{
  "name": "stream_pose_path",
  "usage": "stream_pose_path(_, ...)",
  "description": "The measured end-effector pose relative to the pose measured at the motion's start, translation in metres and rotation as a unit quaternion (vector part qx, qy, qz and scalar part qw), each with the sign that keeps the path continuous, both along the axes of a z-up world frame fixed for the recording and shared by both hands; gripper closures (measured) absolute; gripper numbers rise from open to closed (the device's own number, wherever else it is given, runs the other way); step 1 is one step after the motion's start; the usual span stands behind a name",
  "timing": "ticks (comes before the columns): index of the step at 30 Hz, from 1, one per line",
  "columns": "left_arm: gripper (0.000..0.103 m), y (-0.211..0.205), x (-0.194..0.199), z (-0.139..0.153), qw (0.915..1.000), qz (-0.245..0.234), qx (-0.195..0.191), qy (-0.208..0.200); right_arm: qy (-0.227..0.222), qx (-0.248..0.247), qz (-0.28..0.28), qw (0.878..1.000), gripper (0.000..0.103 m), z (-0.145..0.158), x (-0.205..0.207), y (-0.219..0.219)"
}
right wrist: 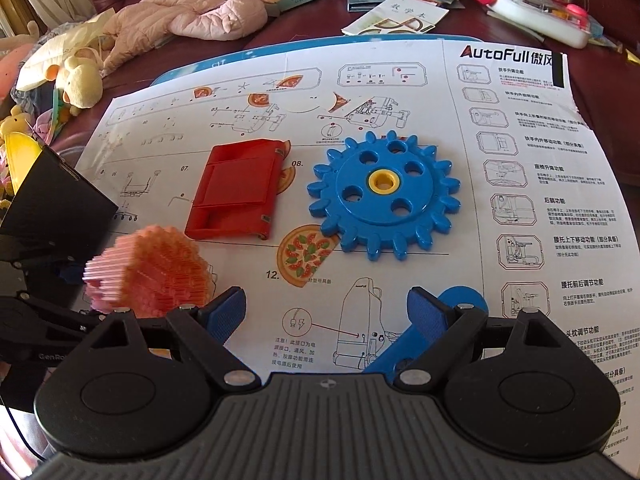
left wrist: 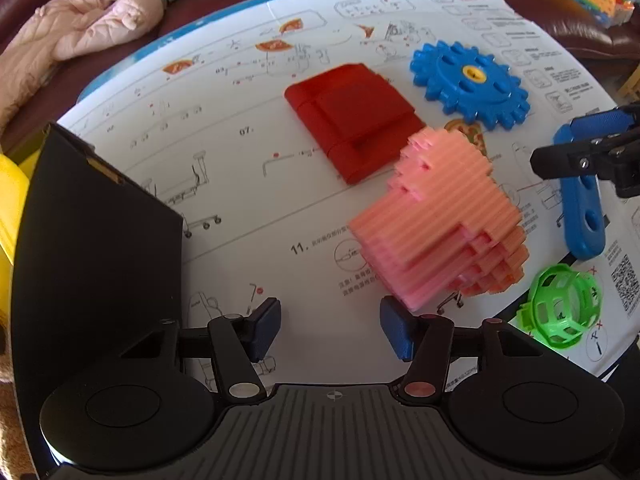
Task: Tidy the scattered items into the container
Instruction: 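Grasp the orange lattice basket rim with the right tool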
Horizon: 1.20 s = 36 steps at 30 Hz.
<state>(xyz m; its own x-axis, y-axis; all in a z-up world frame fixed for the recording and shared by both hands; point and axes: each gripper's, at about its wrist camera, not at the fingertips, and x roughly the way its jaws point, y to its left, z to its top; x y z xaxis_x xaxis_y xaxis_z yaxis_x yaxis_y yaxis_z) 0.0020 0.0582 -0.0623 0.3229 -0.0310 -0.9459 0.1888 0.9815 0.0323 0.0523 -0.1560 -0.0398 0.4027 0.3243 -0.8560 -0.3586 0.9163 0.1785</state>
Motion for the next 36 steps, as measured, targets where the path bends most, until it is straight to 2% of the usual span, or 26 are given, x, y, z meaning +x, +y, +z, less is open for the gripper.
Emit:
stream_pose_path(7, 0.032, 0.008, -0.014, 0.005, 0.9999, 0.009, -0.007, -0.013, 0.003, 0.003, 0.043, 0.999, 0.013, 0.001, -0.012, 0.029)
stream_pose_path(13, 0.025, 0.025, -0.042, 0.030, 0.9989, 0.032, -0.021, -0.028, -0.009, 0.012, 0.083, 0.996, 0.013, 0.005, -0.019, 0.063)
stream_pose_path(17, 0.024, 0.040, -0.058, 0.051, 0.9960, 0.053, -0.065, -0.032, -0.011, 0.009, 0.099, 0.995, 0.013, 0.005, -0.026, 0.076)
stream_pose_path(20, 0.024, 0.045, -0.064, 0.059, 0.9941, 0.064, -0.080, -0.036, -0.006, 0.011, 0.094, 0.995, 0.013, 0.006, -0.029, 0.075)
stream_pose_path(24, 0.028, 0.043, -0.062, 0.053, 0.9933, 0.089, -0.067, -0.033, -0.003, 0.013, 0.091, 0.996, 0.013, 0.009, -0.031, 0.076)
stream_pose_path(29, 0.028, 0.040, -0.060, 0.044, 0.9890, 0.132, -0.051, -0.044, 0.003, 0.013, 0.099, 0.995, 0.013, 0.012, -0.036, 0.083)
stream_pose_path(33, 0.029, 0.045, -0.057, 0.038, 0.9815, 0.170, -0.072, -0.050, 0.005, 0.013, 0.104, 0.995, 0.014, 0.013, -0.035, 0.090)
stream_pose_path(36, 0.031, 0.051, -0.058, 0.037, 0.9781, 0.181, -0.094, -0.044, 0.005, 0.016, 0.109, 0.994, 0.016, 0.016, -0.032, 0.098)
